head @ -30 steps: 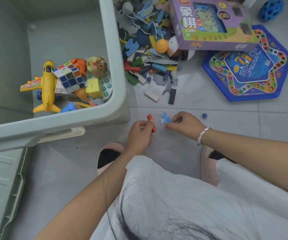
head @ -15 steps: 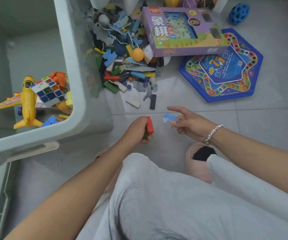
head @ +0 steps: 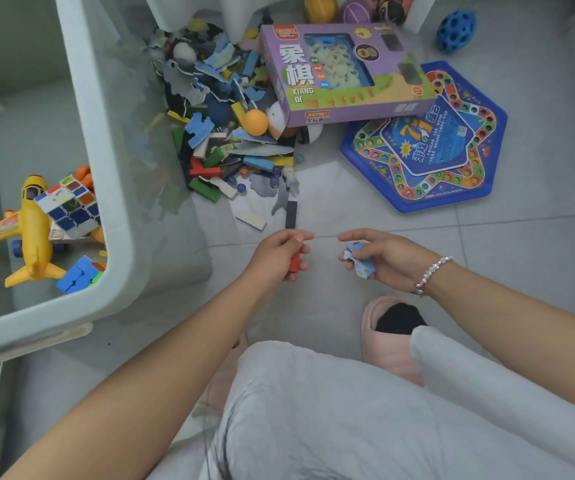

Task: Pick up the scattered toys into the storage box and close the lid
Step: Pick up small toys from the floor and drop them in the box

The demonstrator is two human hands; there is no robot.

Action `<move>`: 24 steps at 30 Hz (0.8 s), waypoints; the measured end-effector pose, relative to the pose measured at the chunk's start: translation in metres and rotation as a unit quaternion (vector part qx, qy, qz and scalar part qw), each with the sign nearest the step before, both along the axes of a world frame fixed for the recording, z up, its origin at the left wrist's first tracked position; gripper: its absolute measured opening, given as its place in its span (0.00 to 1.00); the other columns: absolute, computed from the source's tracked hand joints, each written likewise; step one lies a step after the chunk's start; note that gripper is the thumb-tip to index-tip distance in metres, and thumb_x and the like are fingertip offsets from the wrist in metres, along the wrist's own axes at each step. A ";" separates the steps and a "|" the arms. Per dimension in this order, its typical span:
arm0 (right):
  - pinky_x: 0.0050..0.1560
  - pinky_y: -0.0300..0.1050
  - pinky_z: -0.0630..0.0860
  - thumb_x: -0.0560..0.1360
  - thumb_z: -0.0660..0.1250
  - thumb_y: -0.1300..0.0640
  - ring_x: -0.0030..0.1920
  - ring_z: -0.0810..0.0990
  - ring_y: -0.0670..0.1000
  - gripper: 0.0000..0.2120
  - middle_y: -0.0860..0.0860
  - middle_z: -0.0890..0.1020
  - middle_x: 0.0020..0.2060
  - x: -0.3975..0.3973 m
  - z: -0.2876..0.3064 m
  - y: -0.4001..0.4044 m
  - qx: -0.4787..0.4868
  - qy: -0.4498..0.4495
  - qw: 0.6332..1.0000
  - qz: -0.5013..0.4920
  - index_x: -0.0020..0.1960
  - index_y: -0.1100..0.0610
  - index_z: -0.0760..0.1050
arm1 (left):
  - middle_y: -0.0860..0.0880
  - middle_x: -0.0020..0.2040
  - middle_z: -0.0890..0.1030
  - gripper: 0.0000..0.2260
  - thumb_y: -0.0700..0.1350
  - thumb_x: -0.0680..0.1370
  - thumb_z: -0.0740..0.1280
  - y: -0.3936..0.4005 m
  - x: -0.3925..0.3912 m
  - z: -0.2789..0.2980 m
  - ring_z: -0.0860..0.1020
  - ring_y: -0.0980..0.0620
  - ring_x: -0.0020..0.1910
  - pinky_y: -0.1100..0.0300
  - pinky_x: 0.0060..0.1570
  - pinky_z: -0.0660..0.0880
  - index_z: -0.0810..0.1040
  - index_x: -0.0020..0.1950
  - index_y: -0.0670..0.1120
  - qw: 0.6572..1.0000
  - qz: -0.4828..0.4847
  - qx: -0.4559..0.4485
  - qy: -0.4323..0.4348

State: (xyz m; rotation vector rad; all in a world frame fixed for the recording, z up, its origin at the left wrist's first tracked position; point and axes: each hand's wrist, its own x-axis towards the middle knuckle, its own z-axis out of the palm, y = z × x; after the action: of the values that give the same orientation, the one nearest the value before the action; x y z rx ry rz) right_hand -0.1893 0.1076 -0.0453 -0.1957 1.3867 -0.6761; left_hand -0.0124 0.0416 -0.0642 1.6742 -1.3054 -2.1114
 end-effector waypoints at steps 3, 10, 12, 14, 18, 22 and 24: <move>0.27 0.36 0.61 0.76 0.50 0.70 0.30 0.69 0.51 0.15 0.54 0.71 0.32 -0.004 -0.004 -0.012 0.077 0.151 0.985 0.015 0.39 0.58 0.72 | 0.50 0.36 0.71 0.12 0.45 0.81 0.56 -0.007 -0.007 -0.009 0.70 0.52 0.30 0.61 0.29 0.64 0.72 0.39 0.49 0.994 0.004 -0.057 -0.095; 0.43 0.42 0.67 0.75 0.64 0.49 0.49 0.76 0.56 0.12 0.56 0.79 0.49 -0.008 -0.026 0.000 0.015 0.431 0.883 0.187 0.49 0.58 0.70 | 0.51 0.31 0.67 0.18 0.53 0.78 0.64 -0.027 -0.019 -0.020 0.66 0.52 0.32 0.58 0.32 0.63 0.62 0.34 0.47 0.943 -0.063 -0.256 -0.203; 0.46 0.44 0.69 0.73 0.66 0.46 0.50 0.76 0.56 0.17 0.54 0.77 0.49 -0.003 -0.032 -0.002 -0.005 0.424 0.878 0.223 0.53 0.57 0.68 | 0.51 0.32 0.68 0.16 0.54 0.77 0.65 -0.034 -0.024 -0.023 0.68 0.51 0.33 0.57 0.33 0.65 0.66 0.38 0.45 0.937 -0.066 -0.265 -0.218; 0.46 0.45 0.69 0.73 0.68 0.46 0.50 0.77 0.56 0.18 0.51 0.75 0.46 0.000 -0.037 -0.002 -0.021 0.421 0.876 0.234 0.54 0.56 0.67 | 0.52 0.34 0.69 0.15 0.54 0.75 0.67 -0.037 -0.028 -0.027 0.70 0.50 0.36 0.57 0.36 0.66 0.69 0.43 0.44 0.935 -0.067 -0.257 -0.236; 0.41 0.43 0.67 0.72 0.69 0.49 0.48 0.77 0.57 0.13 0.51 0.76 0.43 0.003 -0.045 -0.002 -0.035 0.433 0.870 0.233 0.47 0.52 0.65 | 0.52 0.37 0.69 0.16 0.52 0.75 0.69 -0.038 -0.032 -0.029 0.70 0.50 0.38 0.58 0.37 0.64 0.66 0.48 0.43 0.932 -0.080 -0.252 -0.249; 0.43 0.42 0.68 0.73 0.68 0.52 0.49 0.77 0.56 0.11 0.55 0.79 0.47 0.002 -0.046 -0.005 -0.020 0.445 0.867 0.221 0.47 0.55 0.69 | 0.48 0.44 0.72 0.18 0.50 0.76 0.67 -0.037 -0.034 -0.027 0.71 0.49 0.42 0.57 0.40 0.67 0.67 0.56 0.40 0.927 -0.091 -0.253 -0.261; 0.43 0.41 0.68 0.73 0.69 0.53 0.48 0.76 0.54 0.10 0.54 0.78 0.46 0.002 -0.044 -0.005 -0.027 0.423 0.889 0.173 0.48 0.57 0.71 | 0.47 0.45 0.72 0.18 0.50 0.77 0.66 -0.038 -0.035 -0.027 0.71 0.48 0.43 0.57 0.40 0.68 0.67 0.57 0.39 0.923 -0.105 -0.254 -0.269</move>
State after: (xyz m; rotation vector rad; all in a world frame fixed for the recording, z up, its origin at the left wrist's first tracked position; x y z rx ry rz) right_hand -0.1875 0.1028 -0.0895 -0.8407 2.0916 -0.3188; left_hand -0.0469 0.0036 -0.0914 1.9867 -2.0443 -1.2300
